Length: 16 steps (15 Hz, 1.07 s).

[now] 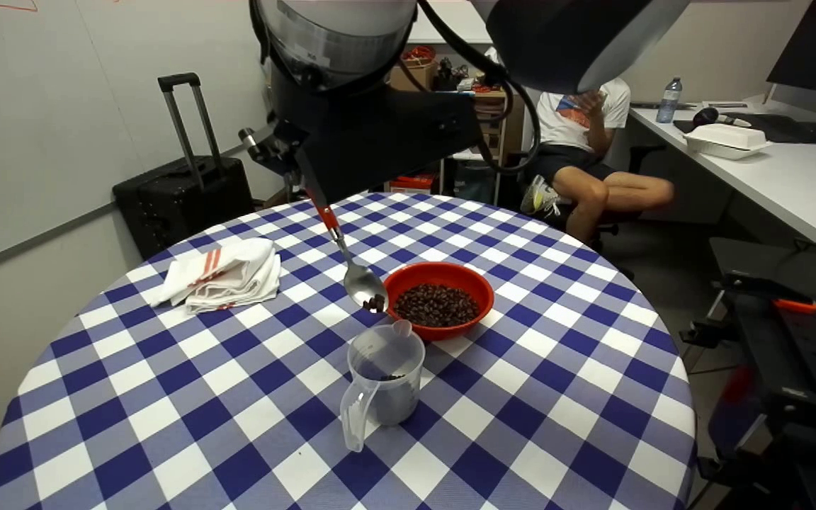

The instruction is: Use the spoon to place coffee beans from the red bowl into the clear jug.

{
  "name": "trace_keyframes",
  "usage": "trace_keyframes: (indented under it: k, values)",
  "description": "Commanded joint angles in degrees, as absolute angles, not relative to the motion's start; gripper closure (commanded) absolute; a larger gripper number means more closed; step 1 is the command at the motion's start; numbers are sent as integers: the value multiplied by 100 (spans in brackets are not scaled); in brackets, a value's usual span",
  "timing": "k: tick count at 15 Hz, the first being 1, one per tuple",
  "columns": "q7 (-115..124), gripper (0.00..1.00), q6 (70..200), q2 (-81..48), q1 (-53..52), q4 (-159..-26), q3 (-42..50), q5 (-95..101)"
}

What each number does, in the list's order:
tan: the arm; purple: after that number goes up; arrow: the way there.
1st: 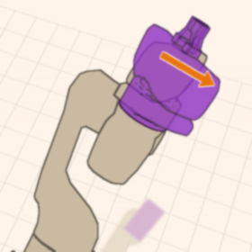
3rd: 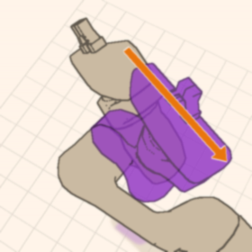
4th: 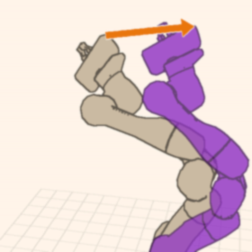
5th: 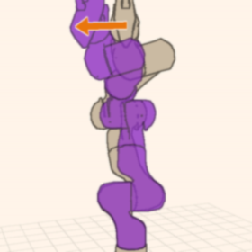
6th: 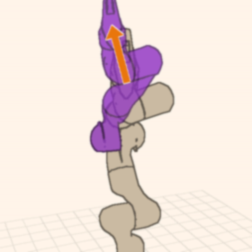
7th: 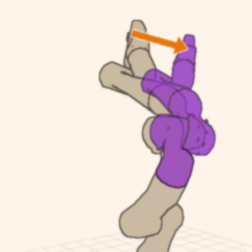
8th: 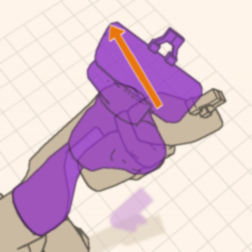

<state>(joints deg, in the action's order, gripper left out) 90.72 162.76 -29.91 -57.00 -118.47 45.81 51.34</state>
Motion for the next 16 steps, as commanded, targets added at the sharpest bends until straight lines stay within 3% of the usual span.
trace_keyframes:
  k: [1, 14, 15, 16]
  values:
    - [9529, 95, 16310, -3053, -6038, -11882, 4926, 5478]
    - [10195, 95, 16164, -3342, -6697, -11915, 5527, 5937]
    - [10406, 95, 15957, -3150, -6422, -11868, 5188, 6317]
    - [10290, 95, 16084, -3355, -6752, -11928, 5529, 6070]
